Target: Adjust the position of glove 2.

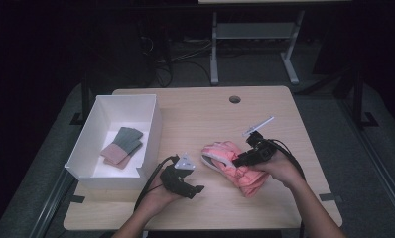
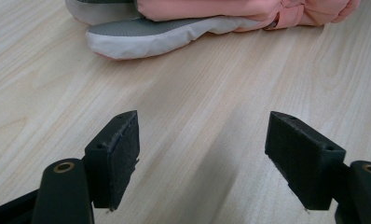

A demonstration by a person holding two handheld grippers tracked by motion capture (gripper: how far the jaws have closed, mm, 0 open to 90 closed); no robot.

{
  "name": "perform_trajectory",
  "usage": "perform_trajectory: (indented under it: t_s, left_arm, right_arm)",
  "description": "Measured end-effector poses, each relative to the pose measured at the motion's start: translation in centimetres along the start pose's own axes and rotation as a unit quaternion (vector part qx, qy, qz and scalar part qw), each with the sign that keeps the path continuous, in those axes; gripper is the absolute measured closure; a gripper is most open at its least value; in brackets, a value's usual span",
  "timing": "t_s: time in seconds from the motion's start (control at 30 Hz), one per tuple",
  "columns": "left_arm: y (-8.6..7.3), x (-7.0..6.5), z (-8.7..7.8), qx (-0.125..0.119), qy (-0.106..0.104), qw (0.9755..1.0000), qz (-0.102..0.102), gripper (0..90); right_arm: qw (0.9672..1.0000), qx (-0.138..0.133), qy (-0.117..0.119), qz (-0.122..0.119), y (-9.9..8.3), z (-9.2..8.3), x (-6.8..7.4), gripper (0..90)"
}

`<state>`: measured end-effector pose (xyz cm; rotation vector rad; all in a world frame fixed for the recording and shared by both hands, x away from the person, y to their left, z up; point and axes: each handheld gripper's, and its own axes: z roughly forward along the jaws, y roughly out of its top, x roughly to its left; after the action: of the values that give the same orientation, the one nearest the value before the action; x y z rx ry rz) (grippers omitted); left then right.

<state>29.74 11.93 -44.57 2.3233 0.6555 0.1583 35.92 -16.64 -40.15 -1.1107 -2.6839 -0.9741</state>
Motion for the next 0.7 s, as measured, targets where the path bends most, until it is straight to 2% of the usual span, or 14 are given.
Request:
perform_trajectory:
  t_s: [0.03,0.1,0.2,0.23,0.3,0.33,0.4,0.43,0.5,0.53,0.57,0.63,0.67,0.7]
  left_arm:
    - [0.0,0.0,-0.1,-0.001,0.001,1.0,0.003,30.1]
    - [0.0,0.1,-0.1,-0.004,-0.001,1.0,0.0,32.1]
    - [0.0,0.1,-0.2,-0.014,-0.002,0.9999,-0.007,40.9]
    - [0.0,0.2,-0.4,-0.012,-0.003,0.9999,-0.005,44.8]
    - [0.1,0.2,-0.6,-0.012,-0.005,0.9999,-0.001,56.3]
    - [0.0,0.2,-0.7,-0.016,-0.009,0.9998,-0.006,62.3]
    - [0.2,0.3,-1.1,-0.012,-0.014,0.9998,-0.001,76.5]
    - [0.3,0.2,-1.1,-0.02,-0.016,0.9996,-0.012,81.7]
    - [0.4,0.3,-1.4,-0.014,-0.017,0.9998,-0.004,89.7]
    - [0.5,0.2,-1.4,-0.011,-0.019,0.9997,-0.002,89.7]
    - [0.6,0.1,-1.3,-0.015,-0.019,0.9997,-0.004,89.8]
    - [0.7,0.1,-1.2,-0.009,-0.02,0.9998,0.0,89.8]
    - [0.8,0.0,-1.0,-0.013,-0.02,0.9997,-0.006,89.8]
    - [1.0,0.0,-0.9,-0.008,-0.022,0.9997,0.0,89.8]
  right_arm:
    - [0.9998,-0.017,0.003,-0.007,0.0,-0.6,0.1,57.7]
    - [0.9997,-0.023,0.003,-0.011,0.1,-1.0,0.2,55.5]
    - [0.9984,-0.053,-0.002,-0.02,0.1,-2.3,0.5,49.0]
    - [0.9977,-0.064,-0.006,-0.022,0.0,-2.7,0.6,46.0]
    - [0.996,-0.085,-0.014,-0.025,-0.5,-3.6,0.6,46.4]
    - [0.9949,-0.096,-0.018,-0.026,-0.9,-4.0,0.6,51.5]
    - [0.9933,-0.107,-0.034,-0.028,-1.7,-4.7,0.2,65.0]
    - [0.9922,-0.111,-0.05,-0.024,-2.2,-5.1,0.0,71.1]
    - [0.9903,-0.126,-0.056,-0.019,-3.3,-5.8,-0.8,81.5]
    - [0.9894,-0.131,-0.061,-0.015,-3.9,-6.2,-1.2,88.0]
    - [0.9889,-0.134,-0.063,-0.015,-4.4,-6.5,-1.6,89.9]
    - [0.9877,-0.139,-0.071,-0.013,-5.7,-6.8,-2.6,90.0]
    - [0.9872,-0.14,-0.075,-0.014,-6.4,-6.8,-3.0,90.0]
    - [0.9873,-0.139,-0.076,-0.012,-7.0,-6.6,-3.3,90.0]
